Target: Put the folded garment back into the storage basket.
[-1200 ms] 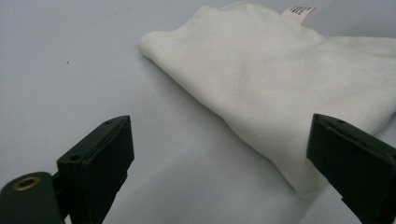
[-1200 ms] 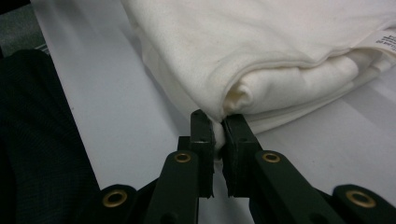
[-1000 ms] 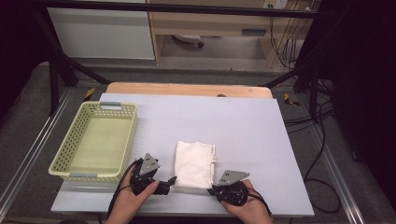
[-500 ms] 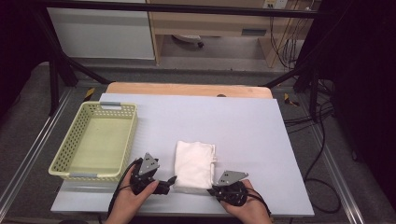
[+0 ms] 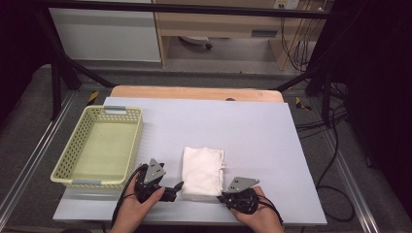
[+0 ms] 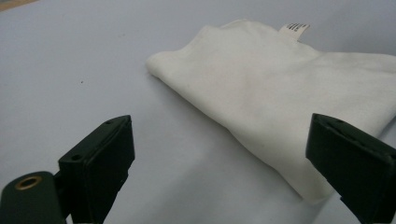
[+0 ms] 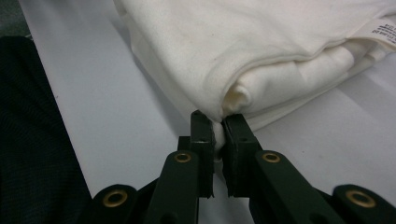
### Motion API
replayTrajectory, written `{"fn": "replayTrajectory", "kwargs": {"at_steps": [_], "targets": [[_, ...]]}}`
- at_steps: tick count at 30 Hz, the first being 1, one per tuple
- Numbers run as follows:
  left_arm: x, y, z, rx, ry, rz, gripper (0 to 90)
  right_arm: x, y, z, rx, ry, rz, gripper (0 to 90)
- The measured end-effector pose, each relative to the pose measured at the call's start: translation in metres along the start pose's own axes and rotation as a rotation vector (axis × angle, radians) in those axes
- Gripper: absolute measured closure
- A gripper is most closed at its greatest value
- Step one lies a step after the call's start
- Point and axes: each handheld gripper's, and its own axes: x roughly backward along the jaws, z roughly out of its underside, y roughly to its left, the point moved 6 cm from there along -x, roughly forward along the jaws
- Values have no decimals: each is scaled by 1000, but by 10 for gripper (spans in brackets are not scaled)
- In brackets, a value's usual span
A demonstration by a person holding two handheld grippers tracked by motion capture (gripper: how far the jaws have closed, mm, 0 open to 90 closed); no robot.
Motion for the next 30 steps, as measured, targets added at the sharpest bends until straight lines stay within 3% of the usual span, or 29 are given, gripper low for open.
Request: {"fn": "replayTrajectory", "kwargs": {"at_steps": [12,14,18,23,30], "targets": [[0,0,0,12,-5,7,79,-1,1,1,1,5,4,835],[2,0,-4,44,-42,21,84,-1,1,1,1,6,4,836],[3,3,-11,39,-81,3,87,0,1,0,2,4,7,836],[-9,8,-17,47,-47,5,93,0,0,1,-7,2,8,838],[-29,8,-30,-3,-8,-11,95,0,-2,1,-22,-4,6,838]]}}
